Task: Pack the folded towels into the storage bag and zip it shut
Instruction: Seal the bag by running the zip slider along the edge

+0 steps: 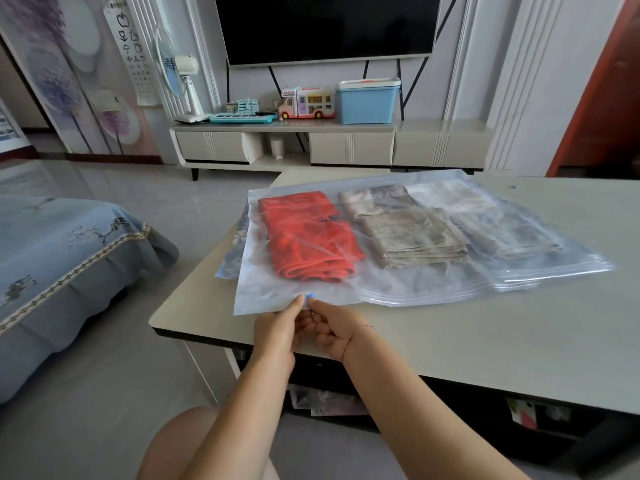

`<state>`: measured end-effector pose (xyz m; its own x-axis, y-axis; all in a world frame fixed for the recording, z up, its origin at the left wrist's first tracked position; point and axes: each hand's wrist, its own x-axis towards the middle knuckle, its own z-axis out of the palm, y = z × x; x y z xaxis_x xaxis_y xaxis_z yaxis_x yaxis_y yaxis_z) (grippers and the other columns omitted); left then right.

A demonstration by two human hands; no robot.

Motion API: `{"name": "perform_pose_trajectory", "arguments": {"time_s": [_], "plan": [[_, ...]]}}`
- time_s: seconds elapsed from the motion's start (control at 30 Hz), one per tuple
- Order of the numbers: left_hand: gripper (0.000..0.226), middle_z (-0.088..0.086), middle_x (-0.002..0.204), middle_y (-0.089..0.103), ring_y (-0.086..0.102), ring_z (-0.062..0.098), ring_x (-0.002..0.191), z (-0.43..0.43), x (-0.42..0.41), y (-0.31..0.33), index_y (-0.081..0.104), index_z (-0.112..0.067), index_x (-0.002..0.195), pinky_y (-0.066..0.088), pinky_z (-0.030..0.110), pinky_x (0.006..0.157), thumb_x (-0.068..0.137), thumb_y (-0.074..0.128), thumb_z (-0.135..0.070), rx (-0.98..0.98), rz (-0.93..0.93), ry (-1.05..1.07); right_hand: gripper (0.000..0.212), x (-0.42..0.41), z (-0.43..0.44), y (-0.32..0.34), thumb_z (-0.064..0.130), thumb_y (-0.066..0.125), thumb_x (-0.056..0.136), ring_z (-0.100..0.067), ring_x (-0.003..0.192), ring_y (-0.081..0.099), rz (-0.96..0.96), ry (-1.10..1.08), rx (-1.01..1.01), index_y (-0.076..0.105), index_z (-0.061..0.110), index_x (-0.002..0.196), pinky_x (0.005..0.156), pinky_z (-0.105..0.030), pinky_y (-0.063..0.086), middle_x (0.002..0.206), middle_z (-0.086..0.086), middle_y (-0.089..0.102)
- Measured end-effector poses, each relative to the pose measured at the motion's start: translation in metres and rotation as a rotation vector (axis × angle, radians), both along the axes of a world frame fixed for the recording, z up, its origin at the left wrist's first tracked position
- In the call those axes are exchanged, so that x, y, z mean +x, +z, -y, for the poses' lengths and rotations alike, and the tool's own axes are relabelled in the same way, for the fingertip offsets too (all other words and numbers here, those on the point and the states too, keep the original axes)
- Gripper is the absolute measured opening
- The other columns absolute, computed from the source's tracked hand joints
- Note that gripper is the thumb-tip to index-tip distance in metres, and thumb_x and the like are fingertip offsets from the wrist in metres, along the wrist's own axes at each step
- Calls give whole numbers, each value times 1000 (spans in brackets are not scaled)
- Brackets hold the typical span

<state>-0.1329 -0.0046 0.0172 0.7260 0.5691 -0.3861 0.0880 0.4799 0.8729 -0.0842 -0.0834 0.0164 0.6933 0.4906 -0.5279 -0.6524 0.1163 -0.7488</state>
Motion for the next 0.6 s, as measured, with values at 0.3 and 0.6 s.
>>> {"name": "perform_pose_trajectory", "arguments": {"time_s": [0.3, 0.6], "plan": [[16, -2, 40, 62, 57, 5, 34, -13, 3, 4, 63, -5, 68, 46, 13, 37, 84, 63, -3, -10, -54, -5, 35, -3, -13, -6, 9, 55, 91, -4, 20, 32, -23, -180, 35, 46, 9, 57, 25, -11, 21, 42, -2, 44], [11, -2, 39, 59, 54, 2, 33, -29, 0, 8, 59, -3, 74, 44, 11, 34, 84, 63, -3, -38, -34, -30, 28, 28, 28, -3, 6, 56, 90, -4, 18, 25, -13, -360, 46, 46, 11, 64, 28, -7, 19, 57, -6, 41]]}}
